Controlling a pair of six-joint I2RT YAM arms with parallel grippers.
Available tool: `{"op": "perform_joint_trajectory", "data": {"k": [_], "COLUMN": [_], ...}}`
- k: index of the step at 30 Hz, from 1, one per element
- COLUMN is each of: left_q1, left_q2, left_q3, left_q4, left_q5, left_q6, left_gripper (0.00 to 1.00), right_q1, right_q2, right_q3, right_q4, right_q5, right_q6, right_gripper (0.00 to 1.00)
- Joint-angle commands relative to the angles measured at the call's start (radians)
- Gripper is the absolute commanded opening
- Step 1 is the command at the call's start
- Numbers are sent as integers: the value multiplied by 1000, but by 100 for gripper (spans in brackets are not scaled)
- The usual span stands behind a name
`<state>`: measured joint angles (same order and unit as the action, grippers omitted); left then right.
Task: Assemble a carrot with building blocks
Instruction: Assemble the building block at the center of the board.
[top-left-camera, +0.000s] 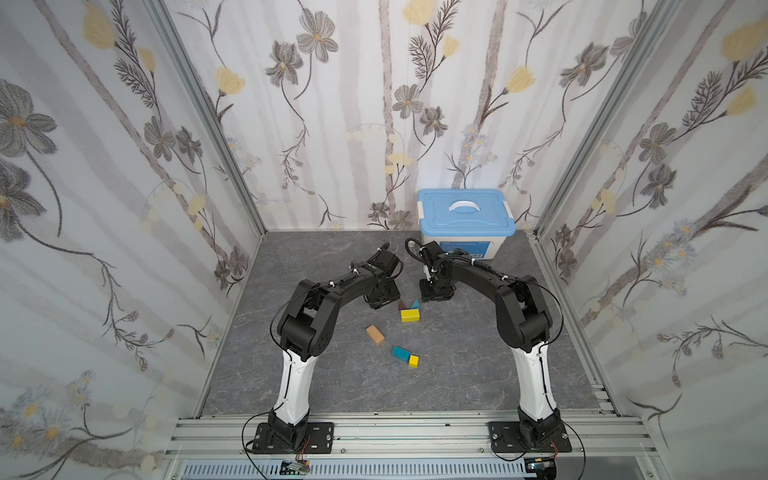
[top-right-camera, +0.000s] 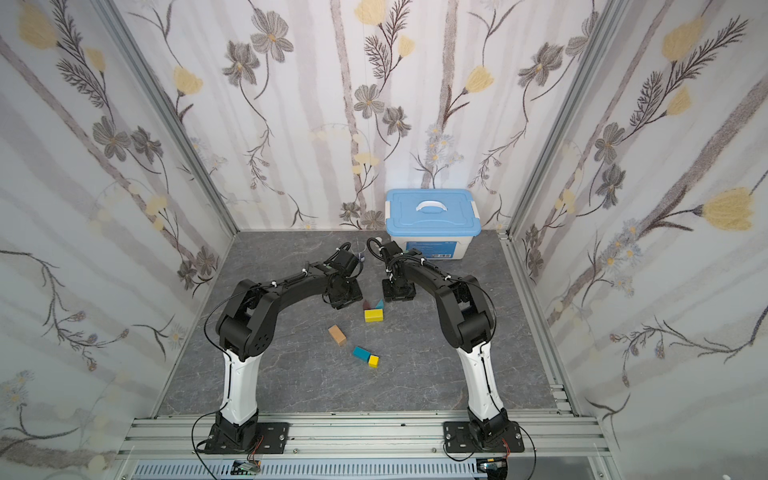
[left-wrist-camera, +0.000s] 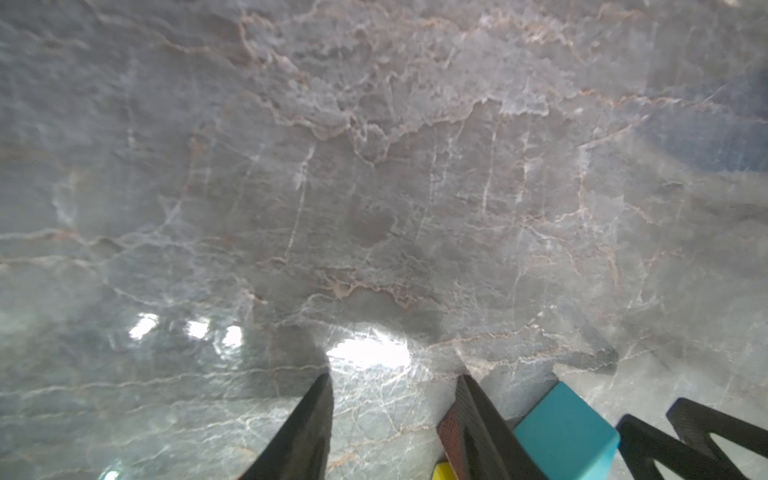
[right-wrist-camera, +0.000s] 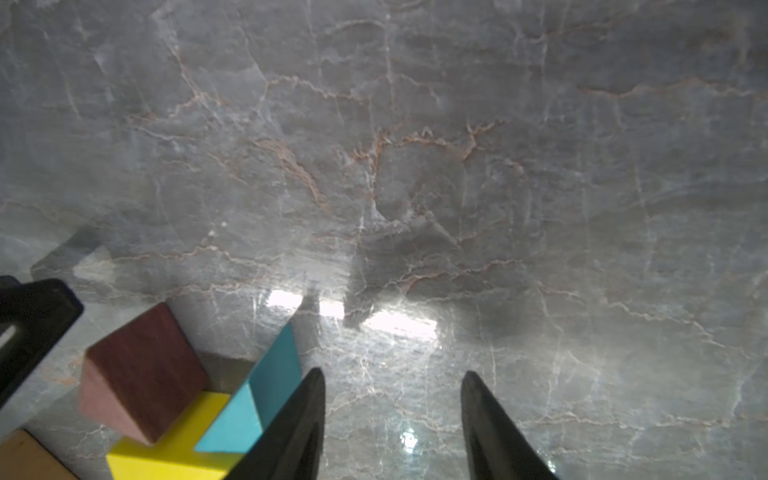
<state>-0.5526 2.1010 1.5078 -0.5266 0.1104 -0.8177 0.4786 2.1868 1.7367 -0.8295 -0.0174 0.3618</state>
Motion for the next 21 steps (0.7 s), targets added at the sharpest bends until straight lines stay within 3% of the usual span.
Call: {"op": "perform_joint_trajectory", "data": {"k": [1, 21], "left_q1": [0, -28], "left_q2": [11, 1], "left_q3": [-5, -47], "left_q4": [2, -15], "left_q5": [16, 60], "left_q6": [0, -4], "left_gripper": [50, 50], "right_q1": [4, 31], "right_q2": [10, -8], "right_q3": [13, -28], "right_q4": [4, 4], "right_q5": [-18, -31], "right_q6": [-8, -12], "right_gripper": [52, 51]}}
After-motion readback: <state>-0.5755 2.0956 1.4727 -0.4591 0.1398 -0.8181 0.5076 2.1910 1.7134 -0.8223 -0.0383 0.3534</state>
